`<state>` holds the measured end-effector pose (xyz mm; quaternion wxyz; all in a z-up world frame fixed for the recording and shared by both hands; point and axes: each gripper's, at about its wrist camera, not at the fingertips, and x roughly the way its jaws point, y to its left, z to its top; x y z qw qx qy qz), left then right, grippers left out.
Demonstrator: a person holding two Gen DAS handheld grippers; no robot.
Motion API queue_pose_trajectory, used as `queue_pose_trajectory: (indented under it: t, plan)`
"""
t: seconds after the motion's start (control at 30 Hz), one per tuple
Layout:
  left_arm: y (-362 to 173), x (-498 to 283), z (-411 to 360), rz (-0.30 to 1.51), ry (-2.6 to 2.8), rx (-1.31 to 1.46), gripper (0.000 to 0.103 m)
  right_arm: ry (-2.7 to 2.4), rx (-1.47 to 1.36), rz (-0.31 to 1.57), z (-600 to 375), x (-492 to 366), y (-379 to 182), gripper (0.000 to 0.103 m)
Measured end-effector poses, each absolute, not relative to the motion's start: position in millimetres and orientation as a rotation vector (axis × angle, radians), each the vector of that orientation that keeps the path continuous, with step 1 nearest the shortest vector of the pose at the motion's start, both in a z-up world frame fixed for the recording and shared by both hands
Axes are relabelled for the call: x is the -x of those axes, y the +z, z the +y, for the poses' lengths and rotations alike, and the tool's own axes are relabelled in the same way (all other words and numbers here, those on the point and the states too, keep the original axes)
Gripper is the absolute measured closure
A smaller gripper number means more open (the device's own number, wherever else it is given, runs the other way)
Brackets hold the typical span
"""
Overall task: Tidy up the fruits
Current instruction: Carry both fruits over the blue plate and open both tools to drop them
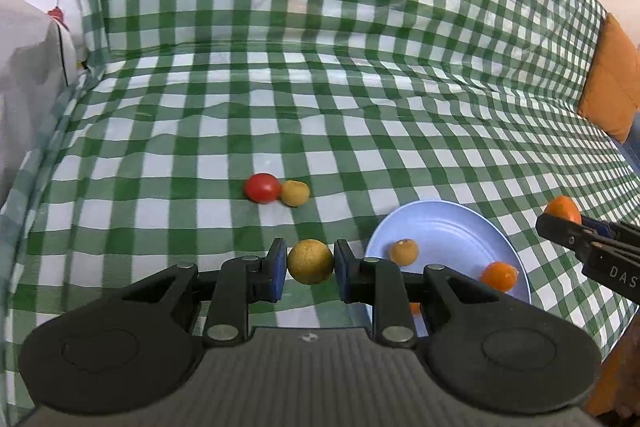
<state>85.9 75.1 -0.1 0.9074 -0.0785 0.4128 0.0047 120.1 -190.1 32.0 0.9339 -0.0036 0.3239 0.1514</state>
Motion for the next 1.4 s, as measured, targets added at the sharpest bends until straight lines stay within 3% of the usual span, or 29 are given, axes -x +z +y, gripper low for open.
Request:
queue_pose_trajectory:
  t: [1.17,1.2,1.3,1.4]
  plan:
    - [-11,-85,15,0.851,-0.307,0.034,0.075,0.281,0.011,0.662,-197,-126,28,0.063]
    - [-11,-85,13,0.853,-0.326,0.038,0.075,0.285,0.01,0.666,-197,-126,28,0.062]
    - [-8,-82,9,0.844,-0.371,0.061,0.062,0.271,0.024,0.657,-195,-126,28,0.042]
    - [-7,-81,6,0.828,-0.386,0.056,0.062,0.27,0.014,0.65,-195,-126,30,0.04]
